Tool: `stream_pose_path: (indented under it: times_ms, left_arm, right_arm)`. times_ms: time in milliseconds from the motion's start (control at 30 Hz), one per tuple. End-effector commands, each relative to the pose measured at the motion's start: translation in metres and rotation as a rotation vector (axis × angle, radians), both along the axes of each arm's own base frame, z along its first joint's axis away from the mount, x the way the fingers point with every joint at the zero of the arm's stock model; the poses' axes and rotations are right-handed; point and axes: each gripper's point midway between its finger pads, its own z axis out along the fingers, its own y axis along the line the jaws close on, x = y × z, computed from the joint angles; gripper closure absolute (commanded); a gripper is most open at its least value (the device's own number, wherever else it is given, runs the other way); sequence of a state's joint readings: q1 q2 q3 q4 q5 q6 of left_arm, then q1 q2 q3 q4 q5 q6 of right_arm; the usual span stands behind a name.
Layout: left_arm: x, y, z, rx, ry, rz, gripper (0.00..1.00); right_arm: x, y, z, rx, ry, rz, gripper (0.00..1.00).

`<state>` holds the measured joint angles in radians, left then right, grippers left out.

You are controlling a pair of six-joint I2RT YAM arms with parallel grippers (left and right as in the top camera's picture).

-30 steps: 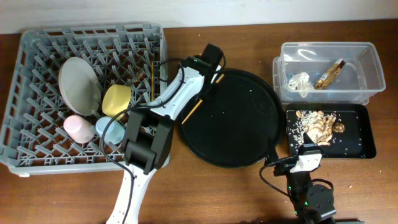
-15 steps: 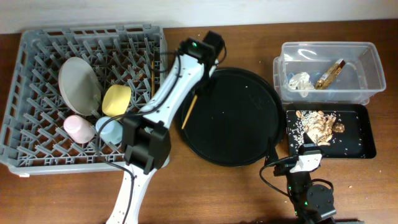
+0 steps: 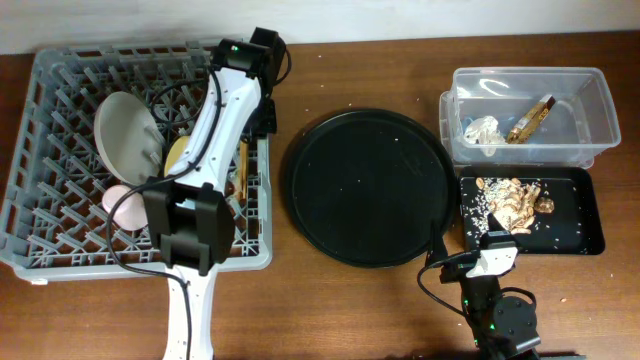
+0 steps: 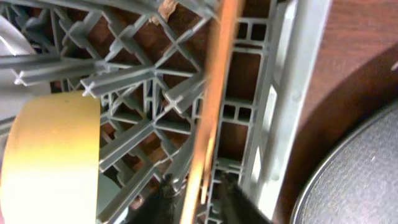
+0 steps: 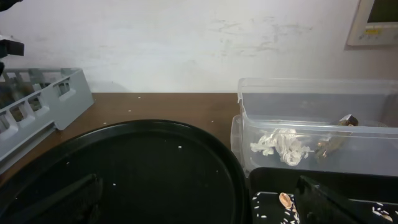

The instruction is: Sort waste into correct bins and load items into the dishwasher rack

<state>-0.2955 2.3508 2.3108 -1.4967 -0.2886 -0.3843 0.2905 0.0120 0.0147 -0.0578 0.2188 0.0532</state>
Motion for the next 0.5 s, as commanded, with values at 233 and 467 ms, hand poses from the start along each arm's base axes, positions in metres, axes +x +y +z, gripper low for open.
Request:
stream_pose_path:
  times_ms: [233, 467]
  left_arm:
    - [-0.061, 0.007, 0.169, -0.11, -0.251, -0.032, 0.01]
    - [-0.144, 0.014, 0.293, -0.206, -0.596, -0.101, 0.01]
  right_arm:
    - [0.0, -0.001, -0.003, 0.006, 0.005, -0.006, 0.01]
    - [0.0, -0.001, -0.003, 0.006, 0.005, -0.005, 0.02]
